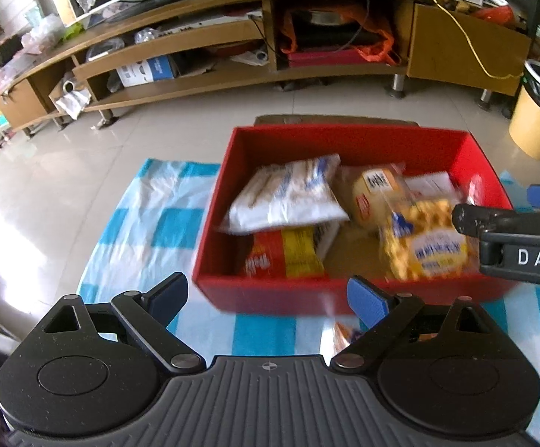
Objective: Organize snacks
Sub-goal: 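Move both open tools back from the red box to the remaining snacks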
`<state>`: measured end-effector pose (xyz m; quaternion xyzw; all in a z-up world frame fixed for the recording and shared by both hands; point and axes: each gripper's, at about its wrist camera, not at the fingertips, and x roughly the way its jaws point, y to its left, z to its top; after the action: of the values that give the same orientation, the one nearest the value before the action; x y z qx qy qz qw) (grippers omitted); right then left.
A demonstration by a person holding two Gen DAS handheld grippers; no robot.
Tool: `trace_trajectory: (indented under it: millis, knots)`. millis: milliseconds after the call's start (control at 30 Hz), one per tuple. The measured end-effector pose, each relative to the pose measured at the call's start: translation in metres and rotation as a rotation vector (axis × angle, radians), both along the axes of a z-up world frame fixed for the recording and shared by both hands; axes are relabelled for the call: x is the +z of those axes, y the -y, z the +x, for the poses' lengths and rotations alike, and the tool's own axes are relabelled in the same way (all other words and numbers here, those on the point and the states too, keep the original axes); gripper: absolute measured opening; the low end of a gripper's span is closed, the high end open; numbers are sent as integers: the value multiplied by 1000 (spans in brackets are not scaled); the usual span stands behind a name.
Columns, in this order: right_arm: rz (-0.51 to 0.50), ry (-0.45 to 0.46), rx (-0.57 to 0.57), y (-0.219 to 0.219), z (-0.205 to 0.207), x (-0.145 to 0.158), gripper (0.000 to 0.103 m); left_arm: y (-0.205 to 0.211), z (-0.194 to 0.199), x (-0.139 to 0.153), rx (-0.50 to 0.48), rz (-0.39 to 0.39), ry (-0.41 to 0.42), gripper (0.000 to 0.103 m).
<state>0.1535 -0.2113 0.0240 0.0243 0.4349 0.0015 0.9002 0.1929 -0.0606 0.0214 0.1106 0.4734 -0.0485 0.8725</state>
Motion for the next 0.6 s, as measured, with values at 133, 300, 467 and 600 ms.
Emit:
trace_trajectory:
  millis: [133, 300, 467, 600]
  knots:
    - [-14, -7, 21, -5, -25, 7, 81, -2, -22, 1, -14, -15, -27, 96]
    - [-34, -41, 55, -11, -60, 5, 81, -11, -52, -3, -33, -64, -95, 96]
    - [-52, -84, 84, -17, -87, -1, 81, -12, -81, -13, -60, -76, -160, 97]
    - [-61, -101, 97, -17, -102, -4, 81, -10, -100, -18, -82, -60, -179, 97]
